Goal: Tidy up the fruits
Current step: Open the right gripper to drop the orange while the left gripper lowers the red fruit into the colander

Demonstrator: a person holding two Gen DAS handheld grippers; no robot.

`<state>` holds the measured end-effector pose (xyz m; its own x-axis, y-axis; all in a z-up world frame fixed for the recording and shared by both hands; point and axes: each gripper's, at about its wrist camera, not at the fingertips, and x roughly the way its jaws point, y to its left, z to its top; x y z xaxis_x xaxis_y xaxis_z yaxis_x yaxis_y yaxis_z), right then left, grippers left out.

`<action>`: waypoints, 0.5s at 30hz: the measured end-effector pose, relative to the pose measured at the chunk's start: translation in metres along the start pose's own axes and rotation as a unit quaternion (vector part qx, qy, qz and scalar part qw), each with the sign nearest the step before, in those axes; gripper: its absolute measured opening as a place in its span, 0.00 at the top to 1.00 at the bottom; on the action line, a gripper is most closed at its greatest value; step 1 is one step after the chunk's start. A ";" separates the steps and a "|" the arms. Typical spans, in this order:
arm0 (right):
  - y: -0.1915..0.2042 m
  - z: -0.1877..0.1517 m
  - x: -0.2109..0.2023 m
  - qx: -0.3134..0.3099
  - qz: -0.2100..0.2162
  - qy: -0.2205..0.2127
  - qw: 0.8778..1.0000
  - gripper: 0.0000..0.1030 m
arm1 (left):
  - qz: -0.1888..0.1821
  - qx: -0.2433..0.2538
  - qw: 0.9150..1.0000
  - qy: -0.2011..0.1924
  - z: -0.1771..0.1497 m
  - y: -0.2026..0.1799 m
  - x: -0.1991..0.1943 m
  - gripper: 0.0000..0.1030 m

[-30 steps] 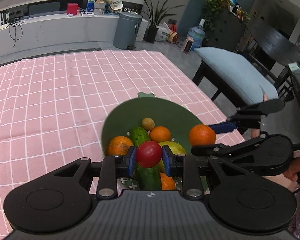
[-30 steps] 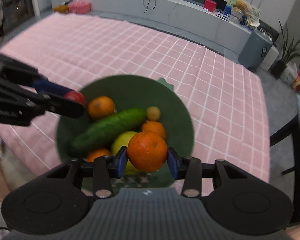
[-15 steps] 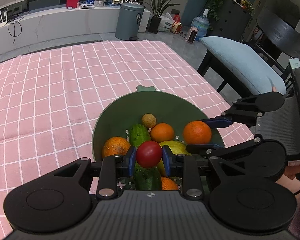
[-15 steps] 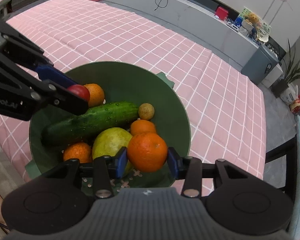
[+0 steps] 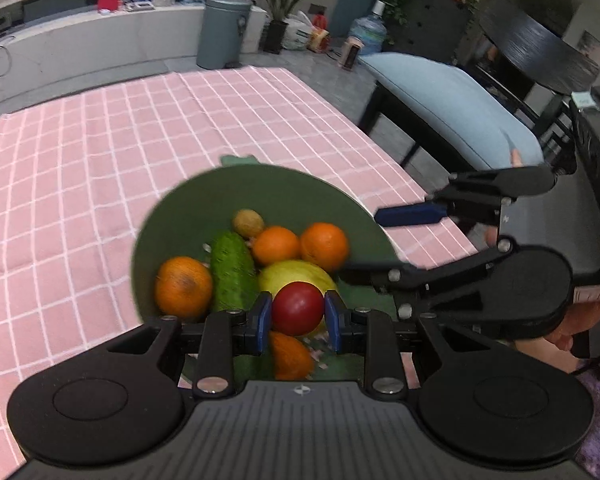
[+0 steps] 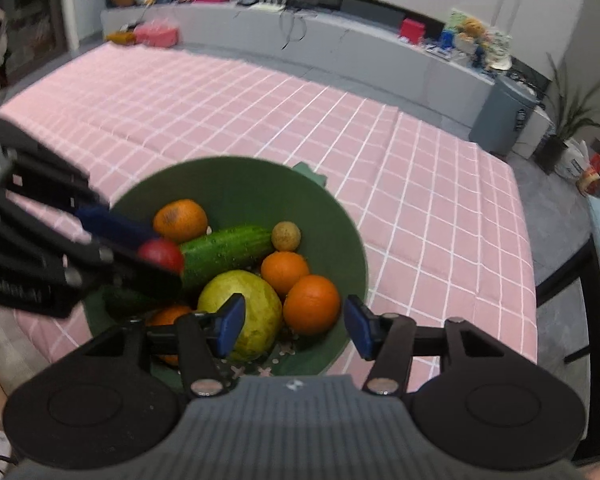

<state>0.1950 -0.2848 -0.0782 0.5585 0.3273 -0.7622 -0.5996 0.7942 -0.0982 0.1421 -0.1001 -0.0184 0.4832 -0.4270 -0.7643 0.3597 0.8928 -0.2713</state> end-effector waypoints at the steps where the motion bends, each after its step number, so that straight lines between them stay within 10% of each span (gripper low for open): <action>1: -0.001 -0.003 -0.004 0.013 -0.001 -0.006 1.000 0.50 | -0.004 0.006 1.000 0.005 -0.002 -0.003 0.001 0.70; 15: -0.003 -0.025 -0.009 0.123 0.022 -0.030 0.992 0.49 | -0.015 0.035 0.998 0.052 -0.018 -0.021 0.031 0.70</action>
<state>0.1778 -0.3026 -0.0868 0.5715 0.3891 -0.7225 -0.4715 0.8763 0.0990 0.1354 -0.1292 -0.0464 0.3871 -0.4338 -0.8136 0.4293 0.8657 -0.2573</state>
